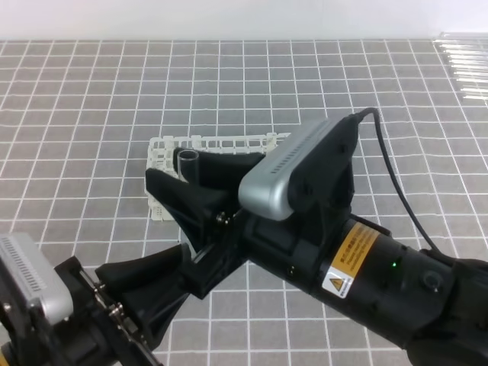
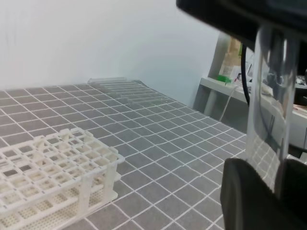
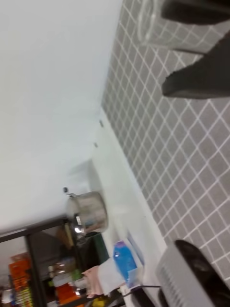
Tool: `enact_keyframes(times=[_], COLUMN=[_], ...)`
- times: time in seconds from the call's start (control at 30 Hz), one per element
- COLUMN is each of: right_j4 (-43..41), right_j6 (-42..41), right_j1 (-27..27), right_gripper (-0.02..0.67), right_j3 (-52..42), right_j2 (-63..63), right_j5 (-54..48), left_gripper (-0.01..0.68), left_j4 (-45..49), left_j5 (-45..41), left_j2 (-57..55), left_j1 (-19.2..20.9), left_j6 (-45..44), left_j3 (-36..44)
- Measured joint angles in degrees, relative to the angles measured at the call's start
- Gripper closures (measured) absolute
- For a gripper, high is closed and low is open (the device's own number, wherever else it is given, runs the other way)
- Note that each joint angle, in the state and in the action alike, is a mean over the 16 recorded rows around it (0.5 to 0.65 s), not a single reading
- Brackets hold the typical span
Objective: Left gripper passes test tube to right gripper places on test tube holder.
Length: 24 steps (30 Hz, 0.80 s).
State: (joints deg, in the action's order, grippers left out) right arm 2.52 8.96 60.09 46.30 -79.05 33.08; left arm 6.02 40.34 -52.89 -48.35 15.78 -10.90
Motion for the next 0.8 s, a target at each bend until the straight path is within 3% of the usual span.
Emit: enact_keyframes(times=[0.8], right_j4=[0.46], right_j6=[1.49], right_j1=[0.04], right_gripper=[0.633], right_j3=[0.0], right_j2=[0.0], right_j5=[-2.48], left_gripper=[0.665], left_j4=[0.05], left_j5=[-2.26], left_j2=[-0.06], left_j1=[-0.04], left_j6=[-1.52], left_j3=[0.02])
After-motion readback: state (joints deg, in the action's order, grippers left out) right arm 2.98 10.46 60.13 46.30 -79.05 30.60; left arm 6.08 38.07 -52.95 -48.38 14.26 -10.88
